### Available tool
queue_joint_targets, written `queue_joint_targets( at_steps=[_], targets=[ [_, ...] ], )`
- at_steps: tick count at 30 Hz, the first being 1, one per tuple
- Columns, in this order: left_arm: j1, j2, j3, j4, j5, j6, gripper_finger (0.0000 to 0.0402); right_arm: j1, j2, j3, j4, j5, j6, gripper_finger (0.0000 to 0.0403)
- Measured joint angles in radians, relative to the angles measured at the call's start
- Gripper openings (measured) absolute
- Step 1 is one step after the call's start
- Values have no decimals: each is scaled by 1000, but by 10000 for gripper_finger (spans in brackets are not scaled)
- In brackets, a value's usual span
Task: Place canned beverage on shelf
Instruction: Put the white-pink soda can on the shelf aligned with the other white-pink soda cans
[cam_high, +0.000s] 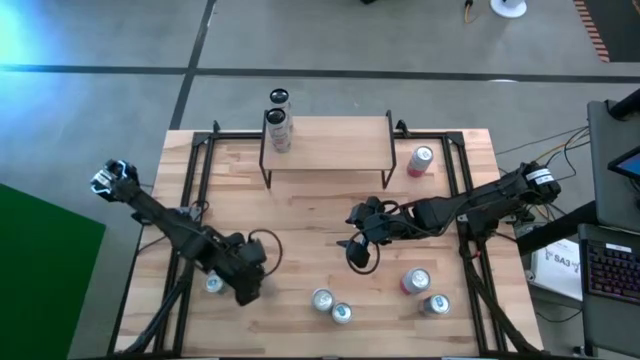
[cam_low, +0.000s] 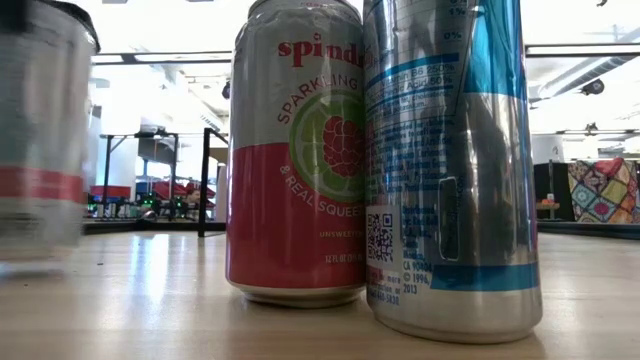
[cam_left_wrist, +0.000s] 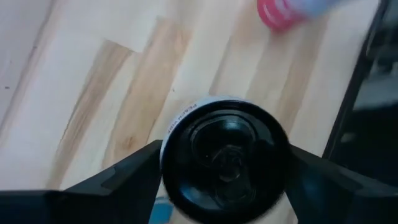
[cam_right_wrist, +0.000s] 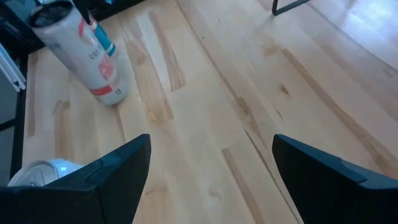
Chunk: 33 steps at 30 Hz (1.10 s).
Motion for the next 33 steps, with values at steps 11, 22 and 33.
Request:
queue_joint_targets(
  at_steps=[11, 22, 33],
  targets=[
    [156, 0, 1, 34, -103, -132, 270, 5, 2, 0, 105, 1, -24, 325],
    [168, 44, -1, 104, -165, -183, 269, 5, 13, -2, 132, 27, -54, 325],
    [177, 247, 164, 130, -182, -100, 269, 7, 172, -4, 385, -126, -98, 325]
  ],
)
